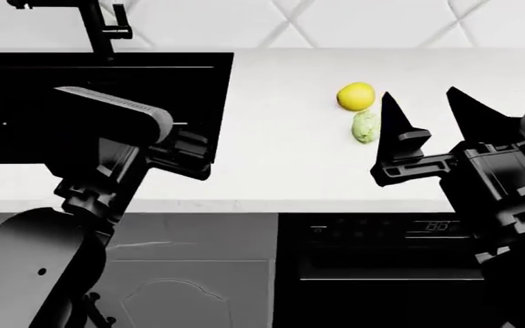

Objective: Pick the lemon, brussel sprout from the counter and place them in the cabinet. Then close the cabinet.

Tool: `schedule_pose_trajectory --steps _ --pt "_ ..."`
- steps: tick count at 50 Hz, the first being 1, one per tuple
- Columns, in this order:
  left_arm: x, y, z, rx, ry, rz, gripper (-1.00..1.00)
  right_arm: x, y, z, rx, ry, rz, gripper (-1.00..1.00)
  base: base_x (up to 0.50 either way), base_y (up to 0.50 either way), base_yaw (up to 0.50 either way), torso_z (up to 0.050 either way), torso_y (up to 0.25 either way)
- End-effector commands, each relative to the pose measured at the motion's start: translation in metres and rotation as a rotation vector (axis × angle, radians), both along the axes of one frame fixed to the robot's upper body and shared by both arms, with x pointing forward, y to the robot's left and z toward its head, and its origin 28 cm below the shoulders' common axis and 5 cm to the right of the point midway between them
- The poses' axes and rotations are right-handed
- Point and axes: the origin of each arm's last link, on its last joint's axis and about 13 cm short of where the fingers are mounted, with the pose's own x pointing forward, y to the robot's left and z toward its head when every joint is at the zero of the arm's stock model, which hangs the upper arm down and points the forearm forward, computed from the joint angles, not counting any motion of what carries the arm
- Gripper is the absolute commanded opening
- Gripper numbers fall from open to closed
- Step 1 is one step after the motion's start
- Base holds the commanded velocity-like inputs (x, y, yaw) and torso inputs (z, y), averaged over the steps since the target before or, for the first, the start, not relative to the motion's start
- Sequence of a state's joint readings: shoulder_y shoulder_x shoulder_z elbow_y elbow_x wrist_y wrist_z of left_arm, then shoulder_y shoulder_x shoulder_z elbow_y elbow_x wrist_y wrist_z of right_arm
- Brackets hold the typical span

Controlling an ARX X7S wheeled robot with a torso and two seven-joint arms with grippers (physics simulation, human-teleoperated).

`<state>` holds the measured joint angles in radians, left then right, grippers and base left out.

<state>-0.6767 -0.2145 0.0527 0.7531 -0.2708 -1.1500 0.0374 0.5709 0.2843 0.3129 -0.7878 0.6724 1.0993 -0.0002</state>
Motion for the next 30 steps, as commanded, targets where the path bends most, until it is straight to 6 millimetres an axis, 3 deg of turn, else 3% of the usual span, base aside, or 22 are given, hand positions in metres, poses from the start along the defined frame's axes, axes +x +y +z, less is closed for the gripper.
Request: schedule_pose_trajectory --steps 1,21,30 --pt "-0.001 -0.001 0.005 0.032 -0.094 -0.041 1.0 0.002 0.002 0.005 -0.01 0.006 0.031 1.0 0.27 -0.43 0.0 0.0 0.0" --pt "-0.008 0.003 0.0 0.092 -0.123 -0.11 1.0 -0.006 -0.001 0.009 -0.057 -0.006 0.057 1.0 0.29 -0.4 0.0 0.048 0.0" --pt "-0.004 0.006 0.003 0.103 -0.111 -0.109 1.0 -0.009 -0.003 0.012 -0.078 -0.019 0.048 1.0 0.16 -0.05 0.0 0.05 0.0"
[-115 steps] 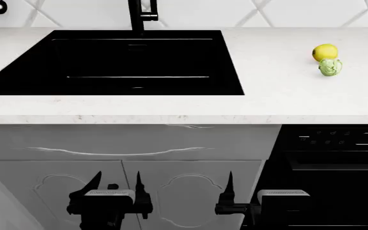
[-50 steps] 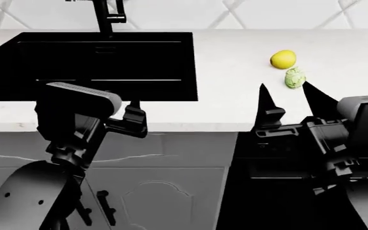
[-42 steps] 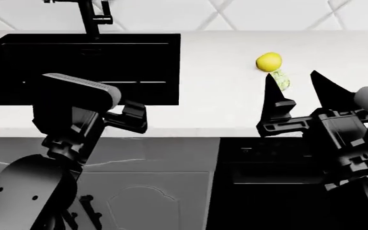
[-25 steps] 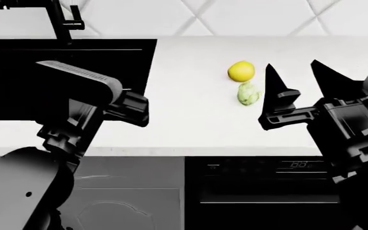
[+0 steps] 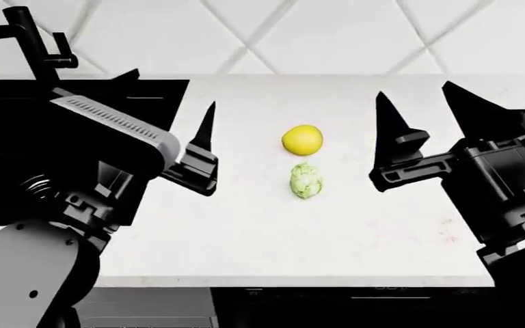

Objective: Pick the lemon, brussel sprout from the counter and place them in the cabinet. Then close the cabinet.

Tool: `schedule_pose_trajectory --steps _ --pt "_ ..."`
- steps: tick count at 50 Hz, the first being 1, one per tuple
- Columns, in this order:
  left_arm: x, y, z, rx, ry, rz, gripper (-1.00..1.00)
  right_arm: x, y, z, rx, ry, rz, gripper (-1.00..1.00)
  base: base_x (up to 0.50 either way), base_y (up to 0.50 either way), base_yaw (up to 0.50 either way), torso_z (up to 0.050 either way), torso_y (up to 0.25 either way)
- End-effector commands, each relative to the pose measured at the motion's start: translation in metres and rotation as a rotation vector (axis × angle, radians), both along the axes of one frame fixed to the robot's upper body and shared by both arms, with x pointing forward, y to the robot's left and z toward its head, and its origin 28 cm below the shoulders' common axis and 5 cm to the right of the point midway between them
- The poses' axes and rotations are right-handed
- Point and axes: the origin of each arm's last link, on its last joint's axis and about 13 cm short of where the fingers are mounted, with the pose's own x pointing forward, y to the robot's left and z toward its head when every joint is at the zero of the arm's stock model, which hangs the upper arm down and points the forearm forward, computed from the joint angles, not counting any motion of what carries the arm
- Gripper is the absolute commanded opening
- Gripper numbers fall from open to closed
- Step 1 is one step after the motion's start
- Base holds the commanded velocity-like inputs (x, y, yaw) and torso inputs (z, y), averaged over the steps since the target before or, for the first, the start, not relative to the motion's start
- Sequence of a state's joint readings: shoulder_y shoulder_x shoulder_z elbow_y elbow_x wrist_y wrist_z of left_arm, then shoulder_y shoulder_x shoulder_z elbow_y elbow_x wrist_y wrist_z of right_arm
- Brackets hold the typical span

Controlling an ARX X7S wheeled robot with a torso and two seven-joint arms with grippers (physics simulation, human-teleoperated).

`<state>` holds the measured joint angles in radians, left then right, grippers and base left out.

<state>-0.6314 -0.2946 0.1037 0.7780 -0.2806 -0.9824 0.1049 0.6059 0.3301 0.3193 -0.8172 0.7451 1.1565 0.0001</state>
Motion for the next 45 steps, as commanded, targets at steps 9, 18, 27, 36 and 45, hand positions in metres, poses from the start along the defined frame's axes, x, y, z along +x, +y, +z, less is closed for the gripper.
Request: schedule_pose_trajectory --steps 9,18,27,36,45 --pt "0.01 0.007 0.02 0.05 0.037 -0.029 1.0 -0.004 -0.004 0.006 -0.044 0.01 -0.042 1.0 0.0 0.0 0.0 0.05 0.0" --pt "-0.002 0.008 -0.016 -0.044 0.036 0.021 1.0 -0.032 0.002 -0.056 0.036 0.024 -0.001 1.0 0.0 0.0 0.0 0.026 0.0" --pt "0.007 0.011 0.032 0.039 0.029 -0.1 1.0 -0.018 -0.004 -0.014 -0.032 -0.001 0.087 1.0 0.06 0.0 0.0 0.0 0.0" --pt "0.018 0.016 0.058 0.151 0.062 -0.149 1.0 -0.008 -0.014 0.019 -0.056 -0.007 0.136 1.0 0.38 0.0 0.0 0.0 0.0" --pt "0.02 0.014 0.068 0.151 0.061 -0.159 1.0 -0.001 -0.014 0.041 -0.098 0.007 0.137 1.0 0.46 -0.16 0.0 0.0 0.0"
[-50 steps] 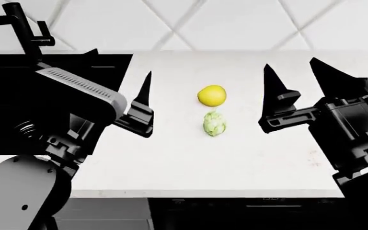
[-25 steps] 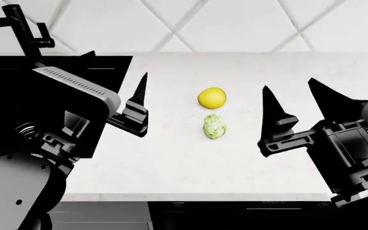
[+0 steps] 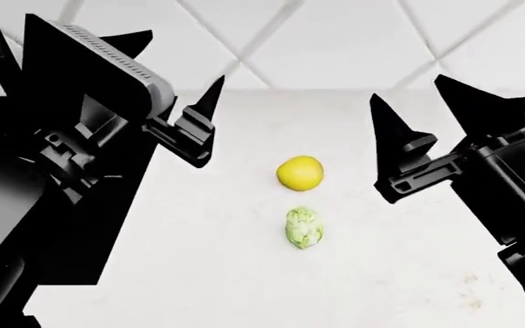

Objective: Pick the lemon, brussel sprout from the counter and place them in the cabinet. Then close the cabinet.

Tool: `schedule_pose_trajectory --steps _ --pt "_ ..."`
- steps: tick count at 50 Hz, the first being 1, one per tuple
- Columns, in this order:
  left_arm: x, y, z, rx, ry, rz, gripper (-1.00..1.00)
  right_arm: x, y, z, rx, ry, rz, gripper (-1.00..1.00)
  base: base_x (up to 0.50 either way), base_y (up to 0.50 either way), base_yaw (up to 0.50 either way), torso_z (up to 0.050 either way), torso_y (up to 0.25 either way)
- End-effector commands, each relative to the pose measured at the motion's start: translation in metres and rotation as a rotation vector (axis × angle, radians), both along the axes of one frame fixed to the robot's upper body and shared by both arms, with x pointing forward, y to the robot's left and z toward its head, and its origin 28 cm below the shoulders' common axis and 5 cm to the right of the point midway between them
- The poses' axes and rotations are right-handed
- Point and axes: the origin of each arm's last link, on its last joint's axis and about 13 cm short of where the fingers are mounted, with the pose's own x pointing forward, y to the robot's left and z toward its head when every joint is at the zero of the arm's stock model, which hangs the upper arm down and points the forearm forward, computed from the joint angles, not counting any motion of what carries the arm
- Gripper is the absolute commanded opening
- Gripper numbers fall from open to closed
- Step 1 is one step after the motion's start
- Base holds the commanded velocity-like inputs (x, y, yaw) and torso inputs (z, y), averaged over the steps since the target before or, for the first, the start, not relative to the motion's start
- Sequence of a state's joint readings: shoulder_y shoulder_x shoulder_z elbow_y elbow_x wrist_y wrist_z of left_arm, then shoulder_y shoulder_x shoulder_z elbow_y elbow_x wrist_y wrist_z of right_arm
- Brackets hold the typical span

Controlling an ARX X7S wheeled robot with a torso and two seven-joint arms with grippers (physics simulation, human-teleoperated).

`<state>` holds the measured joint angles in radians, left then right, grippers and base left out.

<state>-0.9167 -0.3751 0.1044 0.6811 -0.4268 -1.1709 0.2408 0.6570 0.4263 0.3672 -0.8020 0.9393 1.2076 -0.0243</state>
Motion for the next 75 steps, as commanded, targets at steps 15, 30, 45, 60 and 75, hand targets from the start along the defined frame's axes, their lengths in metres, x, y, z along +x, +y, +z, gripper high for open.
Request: schedule_pose_trajectory --steps 15,30,45,60,75 --pt "0.004 -0.002 0.024 0.047 -0.004 -0.038 1.0 0.002 -0.004 0.041 -0.035 -0.023 0.023 1.0 0.09 -0.1 -0.12 0.0 0.0" --pt "0.003 -0.002 0.021 0.061 0.009 -0.049 1.0 -0.001 -0.004 0.047 -0.026 -0.023 0.092 1.0 0.09 0.0 0.0 0.0 0.0" --pt "0.0 0.002 0.026 0.067 0.001 -0.046 1.0 -0.008 0.0 0.025 -0.258 0.271 0.351 1.0 0.0 0.0 0.0 0.0 0.0" --pt "0.0 0.005 0.029 0.058 -0.012 -0.027 1.0 -0.006 0.007 0.01 -0.387 0.383 0.601 1.0 0.0 0.0 0.0 0.0 0.0" --pt "0.001 0.007 0.031 0.075 -0.024 0.001 1.0 -0.009 0.013 0.004 -0.389 0.429 0.7 1.0 0.0 0.0 0.0 0.0 0.0"
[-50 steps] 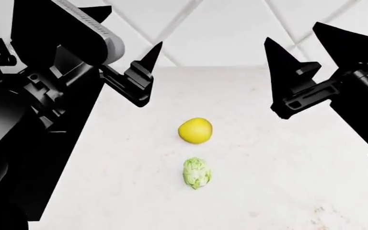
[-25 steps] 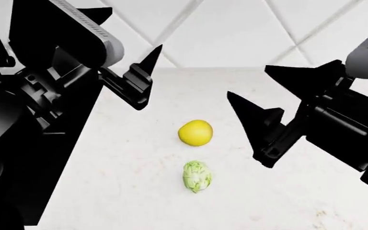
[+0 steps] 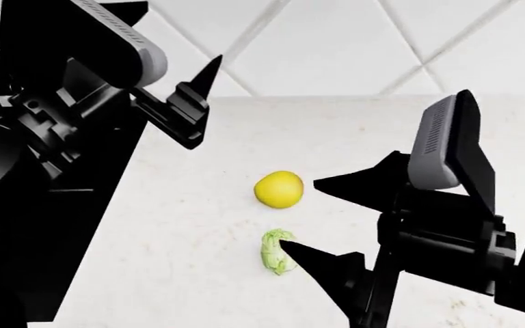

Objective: Pick the lemon, brussel sprout from the counter and place them in the cabinet. Then close the cabinet.

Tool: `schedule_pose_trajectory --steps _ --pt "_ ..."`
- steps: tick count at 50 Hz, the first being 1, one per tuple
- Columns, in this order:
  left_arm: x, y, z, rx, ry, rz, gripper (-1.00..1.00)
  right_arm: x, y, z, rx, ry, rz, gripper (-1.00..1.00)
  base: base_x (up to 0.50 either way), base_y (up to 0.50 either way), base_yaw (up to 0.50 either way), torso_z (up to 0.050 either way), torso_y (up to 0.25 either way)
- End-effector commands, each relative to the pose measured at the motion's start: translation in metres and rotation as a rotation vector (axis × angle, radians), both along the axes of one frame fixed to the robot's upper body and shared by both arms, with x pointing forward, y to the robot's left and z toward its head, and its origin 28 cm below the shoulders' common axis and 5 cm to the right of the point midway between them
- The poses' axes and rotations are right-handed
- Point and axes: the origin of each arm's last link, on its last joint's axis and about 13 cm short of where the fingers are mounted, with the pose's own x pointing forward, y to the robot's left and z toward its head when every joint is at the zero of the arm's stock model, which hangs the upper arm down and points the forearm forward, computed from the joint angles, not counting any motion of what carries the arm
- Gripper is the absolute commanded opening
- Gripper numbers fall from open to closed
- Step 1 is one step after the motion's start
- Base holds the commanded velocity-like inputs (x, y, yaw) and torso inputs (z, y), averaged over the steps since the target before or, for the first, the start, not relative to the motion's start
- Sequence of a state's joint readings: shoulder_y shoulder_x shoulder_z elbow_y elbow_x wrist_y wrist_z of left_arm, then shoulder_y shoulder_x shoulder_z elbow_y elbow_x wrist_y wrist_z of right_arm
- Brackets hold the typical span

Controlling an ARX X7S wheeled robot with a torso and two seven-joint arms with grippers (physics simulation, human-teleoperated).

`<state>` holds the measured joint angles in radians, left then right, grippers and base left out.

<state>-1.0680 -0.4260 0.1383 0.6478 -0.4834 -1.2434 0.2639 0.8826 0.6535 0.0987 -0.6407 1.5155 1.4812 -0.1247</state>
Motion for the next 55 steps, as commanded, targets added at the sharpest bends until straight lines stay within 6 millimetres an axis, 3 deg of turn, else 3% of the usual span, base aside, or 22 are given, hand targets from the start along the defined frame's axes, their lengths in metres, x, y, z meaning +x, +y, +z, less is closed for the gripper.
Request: schedule_pose_trajectory --steps 1,16,46,55 --pt "0.0 0.002 0.002 0.006 -0.008 0.016 1.0 -0.002 0.005 -0.008 -0.029 0.064 0.079 1.0 0.0 0.0 0.0 0.0 0.0" --pt "0.002 0.002 0.004 0.008 -0.015 0.027 1.0 0.003 0.012 -0.022 -0.087 0.099 0.068 1.0 0.0 0.0 0.0 0.0 0.0" --pt "0.004 0.003 -0.003 -0.01 -0.009 0.026 1.0 0.026 0.013 -0.026 -0.158 0.1 -0.136 1.0 0.0 0.0 0.0 0.0 0.0" --pt "0.003 0.003 -0.004 -0.012 -0.008 0.027 1.0 0.031 0.02 -0.038 -0.184 0.14 -0.125 1.0 0.0 0.0 0.0 0.0 0.0"
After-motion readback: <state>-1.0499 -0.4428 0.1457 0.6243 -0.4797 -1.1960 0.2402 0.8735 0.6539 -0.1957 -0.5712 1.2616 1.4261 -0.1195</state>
